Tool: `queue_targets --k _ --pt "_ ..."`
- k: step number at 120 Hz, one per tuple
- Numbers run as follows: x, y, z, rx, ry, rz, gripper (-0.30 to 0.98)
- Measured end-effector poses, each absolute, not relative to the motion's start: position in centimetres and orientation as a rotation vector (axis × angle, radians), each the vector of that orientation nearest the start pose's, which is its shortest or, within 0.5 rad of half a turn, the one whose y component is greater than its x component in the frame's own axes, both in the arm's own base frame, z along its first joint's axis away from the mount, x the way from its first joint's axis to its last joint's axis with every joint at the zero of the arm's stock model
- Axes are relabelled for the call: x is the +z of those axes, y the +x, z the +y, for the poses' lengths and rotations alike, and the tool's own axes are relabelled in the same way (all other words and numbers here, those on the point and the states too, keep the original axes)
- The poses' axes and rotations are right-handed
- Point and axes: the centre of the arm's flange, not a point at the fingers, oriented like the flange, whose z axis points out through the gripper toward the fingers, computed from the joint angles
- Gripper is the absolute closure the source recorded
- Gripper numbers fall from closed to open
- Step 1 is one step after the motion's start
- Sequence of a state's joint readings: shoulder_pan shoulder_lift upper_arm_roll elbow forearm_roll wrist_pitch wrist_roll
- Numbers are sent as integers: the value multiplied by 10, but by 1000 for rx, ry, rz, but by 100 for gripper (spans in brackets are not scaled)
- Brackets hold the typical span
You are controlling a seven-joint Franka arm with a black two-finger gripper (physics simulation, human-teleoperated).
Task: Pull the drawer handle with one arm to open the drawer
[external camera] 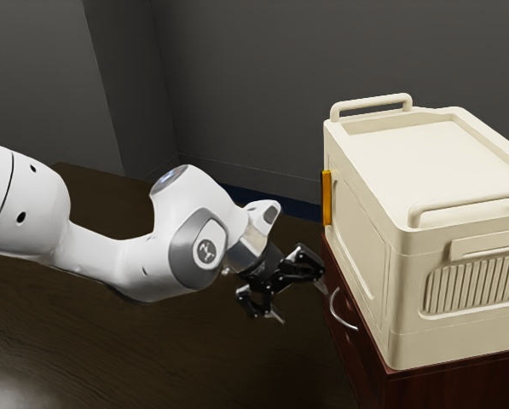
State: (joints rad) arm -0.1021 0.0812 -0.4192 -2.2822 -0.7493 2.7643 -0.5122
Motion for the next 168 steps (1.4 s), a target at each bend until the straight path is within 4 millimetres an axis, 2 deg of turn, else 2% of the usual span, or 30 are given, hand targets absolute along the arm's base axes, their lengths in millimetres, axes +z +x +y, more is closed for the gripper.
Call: queue_targets --k 29,63,94,135,168 --pt "346 511 -254 115 2417 838 0" --pt "333 506 -269 74 2432 819 0" --pt "314 515 -272 36 2431 838 0" --pt "309 515 -264 33 2447 846 0" --pt "316 493 -243 41 2468 874 0"
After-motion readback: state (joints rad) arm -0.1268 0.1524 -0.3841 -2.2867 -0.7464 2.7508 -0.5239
